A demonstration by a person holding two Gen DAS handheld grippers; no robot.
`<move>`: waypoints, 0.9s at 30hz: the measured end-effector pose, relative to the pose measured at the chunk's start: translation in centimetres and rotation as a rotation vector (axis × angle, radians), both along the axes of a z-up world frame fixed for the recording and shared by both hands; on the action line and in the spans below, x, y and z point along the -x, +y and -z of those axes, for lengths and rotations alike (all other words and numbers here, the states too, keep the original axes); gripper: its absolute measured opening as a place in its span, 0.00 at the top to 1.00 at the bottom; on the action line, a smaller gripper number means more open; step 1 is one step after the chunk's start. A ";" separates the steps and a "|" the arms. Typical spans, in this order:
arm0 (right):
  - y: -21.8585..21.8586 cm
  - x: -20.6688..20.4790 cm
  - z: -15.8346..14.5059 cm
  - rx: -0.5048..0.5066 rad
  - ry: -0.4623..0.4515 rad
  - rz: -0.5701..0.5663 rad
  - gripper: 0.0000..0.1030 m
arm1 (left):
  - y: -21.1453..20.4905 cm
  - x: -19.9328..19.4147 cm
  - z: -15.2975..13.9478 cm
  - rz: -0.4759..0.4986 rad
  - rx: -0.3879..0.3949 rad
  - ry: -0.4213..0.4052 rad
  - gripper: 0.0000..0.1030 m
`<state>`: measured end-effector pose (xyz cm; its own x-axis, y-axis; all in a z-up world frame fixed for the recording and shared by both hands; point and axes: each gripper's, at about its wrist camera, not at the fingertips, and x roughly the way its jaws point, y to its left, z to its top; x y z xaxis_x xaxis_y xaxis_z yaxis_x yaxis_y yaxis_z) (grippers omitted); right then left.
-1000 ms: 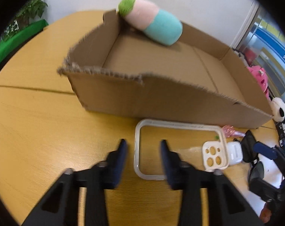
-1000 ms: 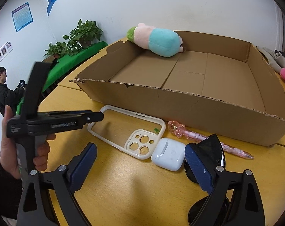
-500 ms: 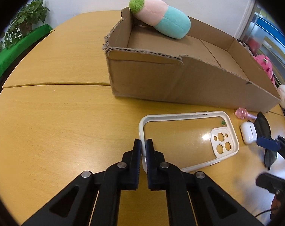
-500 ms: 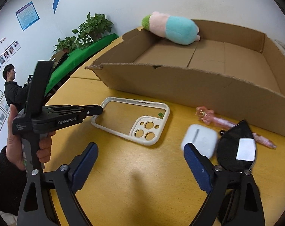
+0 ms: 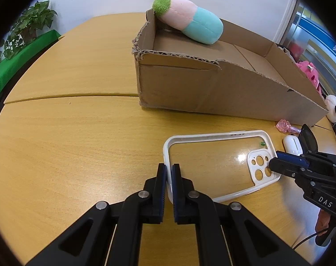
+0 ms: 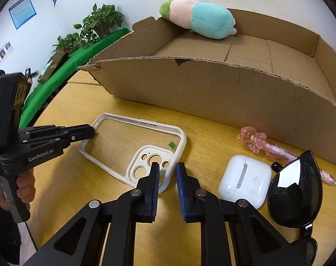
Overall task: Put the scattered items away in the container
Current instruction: 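Lift the white phone case with the left gripper and carry it over the box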
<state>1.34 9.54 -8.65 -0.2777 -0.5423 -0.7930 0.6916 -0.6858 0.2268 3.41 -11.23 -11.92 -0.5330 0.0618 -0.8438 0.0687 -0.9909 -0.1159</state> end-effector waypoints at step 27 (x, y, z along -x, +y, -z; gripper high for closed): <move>7.2 9.4 -18.4 0.148 0.374 0.098 0.86 | 8.8 11.3 -18.4 0.120 0.061 0.378 0.96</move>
<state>-8.04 16.78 9.76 -0.5876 -0.6000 -0.5428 0.6784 -0.7310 0.0737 -7.90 -2.43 6.47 -0.7988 0.0984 -0.5935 -0.0843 -0.9951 -0.0515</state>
